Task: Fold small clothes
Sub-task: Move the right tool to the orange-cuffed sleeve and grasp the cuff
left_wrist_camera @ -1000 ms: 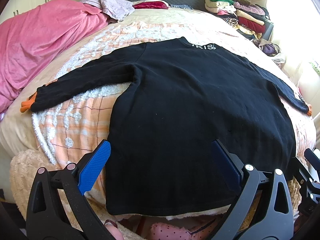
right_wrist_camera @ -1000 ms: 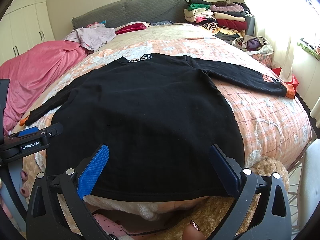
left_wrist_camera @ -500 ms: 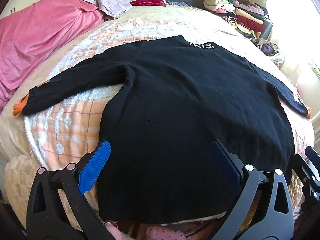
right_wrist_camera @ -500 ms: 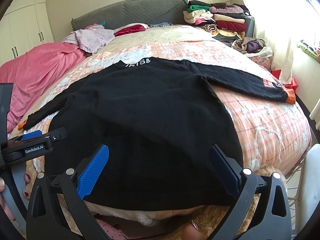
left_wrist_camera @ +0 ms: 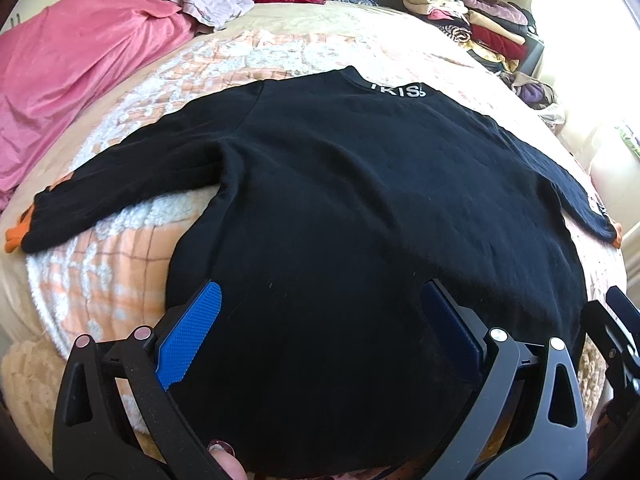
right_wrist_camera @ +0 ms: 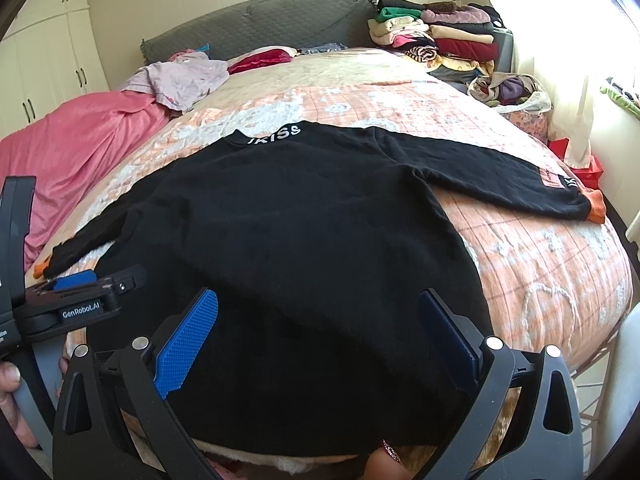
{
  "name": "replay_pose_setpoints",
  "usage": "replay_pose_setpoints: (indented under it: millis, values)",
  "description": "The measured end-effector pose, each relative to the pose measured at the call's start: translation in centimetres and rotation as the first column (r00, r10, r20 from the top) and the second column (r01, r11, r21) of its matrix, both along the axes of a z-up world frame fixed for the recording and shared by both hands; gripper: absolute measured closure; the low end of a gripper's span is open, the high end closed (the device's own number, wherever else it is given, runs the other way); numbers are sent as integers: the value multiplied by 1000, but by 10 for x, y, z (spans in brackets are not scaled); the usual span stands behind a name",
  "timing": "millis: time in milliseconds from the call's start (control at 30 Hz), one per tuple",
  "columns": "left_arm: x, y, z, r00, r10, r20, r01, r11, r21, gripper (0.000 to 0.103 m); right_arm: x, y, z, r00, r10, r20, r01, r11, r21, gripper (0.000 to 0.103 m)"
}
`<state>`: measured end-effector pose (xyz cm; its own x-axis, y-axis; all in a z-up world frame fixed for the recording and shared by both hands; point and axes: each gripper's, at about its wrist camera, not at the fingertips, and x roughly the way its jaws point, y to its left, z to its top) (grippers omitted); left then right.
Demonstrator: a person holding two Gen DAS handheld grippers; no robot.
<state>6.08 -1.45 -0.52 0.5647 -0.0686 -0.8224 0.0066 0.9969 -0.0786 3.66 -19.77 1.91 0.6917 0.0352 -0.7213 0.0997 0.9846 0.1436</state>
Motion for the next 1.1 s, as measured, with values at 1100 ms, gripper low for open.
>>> replay_pose_setpoints:
  millis: [1100]
  values:
    - [118, -69, 16, 988, -152, 0, 152, 988, 26, 9, 54, -187, -5, 907, -418, -45, 420, 896, 141, 4]
